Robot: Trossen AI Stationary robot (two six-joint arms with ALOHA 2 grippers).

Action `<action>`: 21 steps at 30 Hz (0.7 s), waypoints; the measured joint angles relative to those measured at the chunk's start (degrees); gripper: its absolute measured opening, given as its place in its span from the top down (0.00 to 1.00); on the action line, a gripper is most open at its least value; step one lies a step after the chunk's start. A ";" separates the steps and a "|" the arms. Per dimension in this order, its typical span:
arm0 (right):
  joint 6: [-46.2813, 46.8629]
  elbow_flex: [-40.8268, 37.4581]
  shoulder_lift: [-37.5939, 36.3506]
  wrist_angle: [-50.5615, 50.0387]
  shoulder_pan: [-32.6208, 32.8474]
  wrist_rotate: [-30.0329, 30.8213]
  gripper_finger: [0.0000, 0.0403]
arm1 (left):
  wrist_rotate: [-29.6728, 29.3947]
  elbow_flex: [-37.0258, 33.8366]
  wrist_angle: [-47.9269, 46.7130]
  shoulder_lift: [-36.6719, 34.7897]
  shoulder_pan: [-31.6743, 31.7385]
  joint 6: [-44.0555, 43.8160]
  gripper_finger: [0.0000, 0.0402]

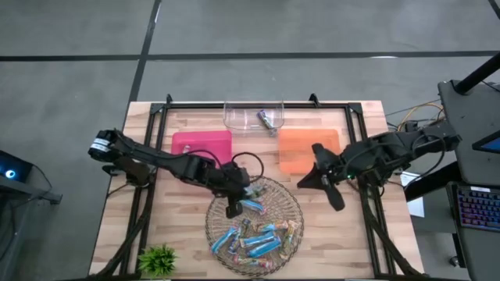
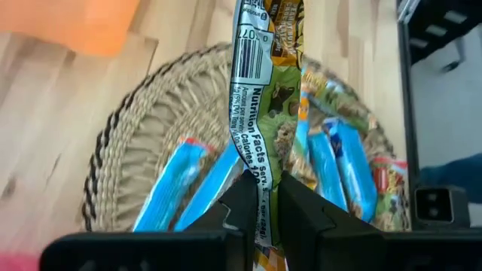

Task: Pick and place Granola Bars by type
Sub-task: Put the yellow granola bar into the yellow bin

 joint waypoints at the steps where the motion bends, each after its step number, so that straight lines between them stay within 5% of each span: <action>1: -0.90 0.86 0.00 -0.19 0.00 0.02 0.98 | 0.04 0.00 0.54 0.00 0.39 0.00 0.93; 21: -4.63 6.25 0.00 -1.00 0.00 0.98 0.98 | 0.00 6.15 10.49 0.99 11.92 0.98 0.93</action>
